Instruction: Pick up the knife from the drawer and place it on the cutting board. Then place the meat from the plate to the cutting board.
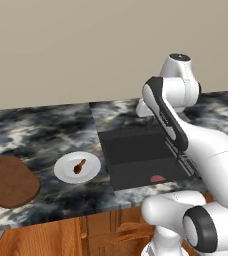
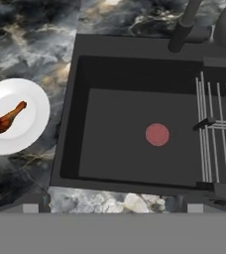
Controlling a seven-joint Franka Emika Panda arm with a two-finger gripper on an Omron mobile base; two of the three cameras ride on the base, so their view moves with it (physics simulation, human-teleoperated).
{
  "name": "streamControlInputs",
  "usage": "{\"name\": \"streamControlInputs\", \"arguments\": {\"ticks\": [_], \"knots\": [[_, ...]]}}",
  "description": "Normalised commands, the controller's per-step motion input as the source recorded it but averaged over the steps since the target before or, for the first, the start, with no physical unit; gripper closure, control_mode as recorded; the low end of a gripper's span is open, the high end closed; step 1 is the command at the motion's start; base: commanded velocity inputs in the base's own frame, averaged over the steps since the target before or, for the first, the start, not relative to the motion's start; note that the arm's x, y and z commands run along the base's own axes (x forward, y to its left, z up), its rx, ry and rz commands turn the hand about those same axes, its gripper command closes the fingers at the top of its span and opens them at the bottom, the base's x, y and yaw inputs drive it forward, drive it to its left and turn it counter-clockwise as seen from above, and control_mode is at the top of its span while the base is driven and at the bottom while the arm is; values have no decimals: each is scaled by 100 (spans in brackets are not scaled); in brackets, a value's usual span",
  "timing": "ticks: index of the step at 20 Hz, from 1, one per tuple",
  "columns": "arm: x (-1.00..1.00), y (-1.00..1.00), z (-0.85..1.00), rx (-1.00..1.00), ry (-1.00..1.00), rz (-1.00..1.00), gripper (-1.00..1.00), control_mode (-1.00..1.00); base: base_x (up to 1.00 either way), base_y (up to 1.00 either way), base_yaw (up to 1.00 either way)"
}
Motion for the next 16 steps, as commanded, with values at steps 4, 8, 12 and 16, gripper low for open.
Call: {"name": "streamControlInputs", "arguments": {"ticks": [4, 8, 12, 16], "knots": [[-33, 71, -25, 0, 0, 0, -100, -100, 0, 0, 0], [-24, 98, -30, -5, 2, 0, -100, -100, 0, 0, 0], [-13, 90, -17, -3, 3, 0, -100, -100, 0, 0, 0], [-14, 45, -5, 0, 0, 0, -100, -100, 0, 0, 0]]}}
